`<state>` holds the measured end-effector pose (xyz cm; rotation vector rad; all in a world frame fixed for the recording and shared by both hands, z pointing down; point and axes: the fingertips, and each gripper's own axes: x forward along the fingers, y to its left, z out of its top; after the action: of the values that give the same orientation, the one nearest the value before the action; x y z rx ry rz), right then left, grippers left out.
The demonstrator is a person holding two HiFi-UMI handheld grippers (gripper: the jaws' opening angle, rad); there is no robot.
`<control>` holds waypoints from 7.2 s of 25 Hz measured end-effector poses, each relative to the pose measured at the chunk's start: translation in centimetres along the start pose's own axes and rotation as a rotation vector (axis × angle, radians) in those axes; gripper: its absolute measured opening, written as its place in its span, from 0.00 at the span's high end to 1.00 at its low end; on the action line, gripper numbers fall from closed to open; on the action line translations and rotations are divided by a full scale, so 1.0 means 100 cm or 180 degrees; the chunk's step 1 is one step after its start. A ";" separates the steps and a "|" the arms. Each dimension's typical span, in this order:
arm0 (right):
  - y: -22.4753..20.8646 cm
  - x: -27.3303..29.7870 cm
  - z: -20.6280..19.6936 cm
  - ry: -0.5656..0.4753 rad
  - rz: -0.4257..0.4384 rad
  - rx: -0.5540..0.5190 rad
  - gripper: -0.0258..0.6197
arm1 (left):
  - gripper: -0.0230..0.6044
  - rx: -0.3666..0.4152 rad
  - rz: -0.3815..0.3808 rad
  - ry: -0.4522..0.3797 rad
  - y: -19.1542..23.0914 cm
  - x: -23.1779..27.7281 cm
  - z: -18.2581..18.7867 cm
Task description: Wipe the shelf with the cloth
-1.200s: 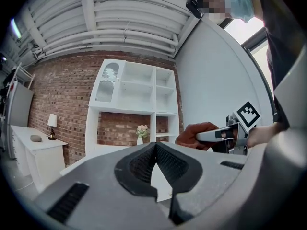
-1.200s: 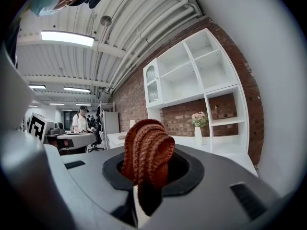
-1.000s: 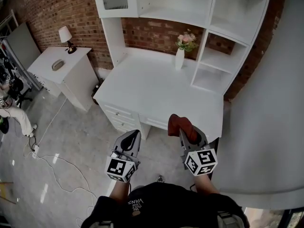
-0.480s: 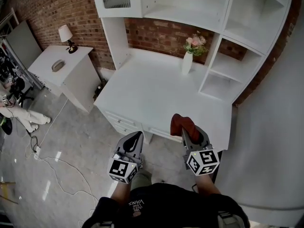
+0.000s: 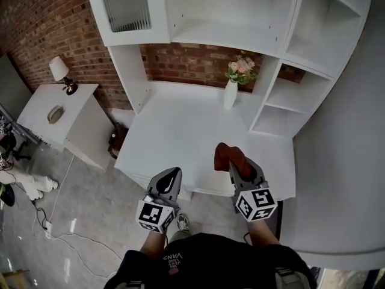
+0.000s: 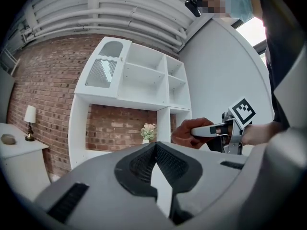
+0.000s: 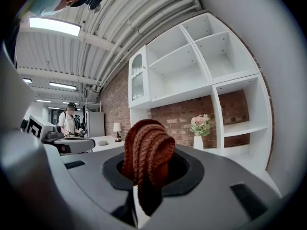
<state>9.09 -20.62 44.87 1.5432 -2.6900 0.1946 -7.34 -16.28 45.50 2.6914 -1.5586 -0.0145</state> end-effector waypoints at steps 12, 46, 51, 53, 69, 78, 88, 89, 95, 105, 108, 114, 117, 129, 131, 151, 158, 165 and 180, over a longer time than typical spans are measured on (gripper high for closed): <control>0.038 0.120 0.080 -0.0377 -0.0060 -0.0474 0.81 | 0.95 -0.0031 -0.0255 -0.0020 0.094 0.014 0.001; -0.048 0.405 0.339 -0.0270 -0.0267 -0.1434 0.81 | 0.95 -0.0146 0.0319 -0.0074 0.141 0.065 0.000; -0.067 0.446 0.326 0.0164 -0.0137 -0.1037 0.81 | 0.95 -0.0186 0.0517 -0.0107 0.145 0.075 -0.004; -0.075 0.459 0.321 0.0319 -0.0110 -0.0926 0.81 | 0.95 -0.0194 0.0584 -0.0119 0.146 0.077 -0.005; -0.106 0.507 0.301 0.1021 -0.0302 -0.1235 0.81 | 0.95 -0.0159 0.0738 -0.0105 0.138 0.093 -0.007; -0.173 0.458 0.311 0.1197 -0.0868 -0.1520 0.81 | 0.95 -0.0143 0.0455 -0.0123 0.123 0.102 -0.006; -0.256 0.383 0.322 0.1794 -0.1697 -0.2502 0.81 | 0.95 -0.0157 0.0036 -0.0152 0.101 0.119 -0.003; -0.262 0.376 0.321 0.1892 -0.1791 -0.2650 0.81 | 0.95 -0.0160 0.0002 -0.0158 0.100 0.121 -0.003; -0.286 0.342 0.318 0.2518 -0.2258 -0.3488 0.81 | 0.95 -0.0181 -0.0201 -0.0198 0.086 0.128 -0.002; -0.285 0.328 0.321 0.2378 -0.2271 -0.3459 0.81 | 0.95 -0.0209 -0.0286 -0.0195 0.080 0.125 -0.003; -0.247 0.347 0.332 0.1755 -0.1858 -0.2812 0.81 | 0.95 -0.0209 -0.0296 -0.0194 0.078 0.124 -0.002; -0.155 0.396 0.332 0.0884 -0.0640 -0.0787 0.81 | 0.95 -0.0212 -0.0236 -0.0175 0.078 0.117 -0.002; -0.114 0.418 0.326 0.0857 -0.0303 -0.0562 0.81 | 0.95 -0.0213 -0.0109 -0.0171 0.088 0.105 -0.003; -0.066 0.460 0.287 0.1285 -0.0051 -0.0689 0.81 | 0.95 -0.0261 0.0248 -0.0173 0.115 0.079 -0.007; -0.069 0.455 0.287 0.1318 -0.0104 -0.0827 0.81 | 0.95 -0.0264 0.0212 -0.0180 0.114 0.080 -0.007; -0.226 0.335 0.289 0.2171 -0.1447 -0.2650 0.80 | 0.95 -0.0302 -0.0669 -0.0189 0.054 0.129 -0.010; -0.261 0.305 0.284 0.3034 -0.1950 -0.4041 0.80 | 0.95 -0.0354 -0.0827 -0.0186 0.040 0.137 -0.012; -0.283 0.284 0.279 0.3571 -0.2210 -0.4582 0.81 | 0.95 -0.0374 -0.0830 -0.0179 0.040 0.135 -0.013; -0.187 0.333 0.318 0.1734 -0.1331 -0.2819 0.80 | 0.95 -0.0365 -0.0714 -0.0149 0.049 0.125 -0.011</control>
<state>9.37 -62.46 18.11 1.4009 -1.6171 -0.4570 -5.35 -29.58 46.80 2.7763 -1.2169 -0.1677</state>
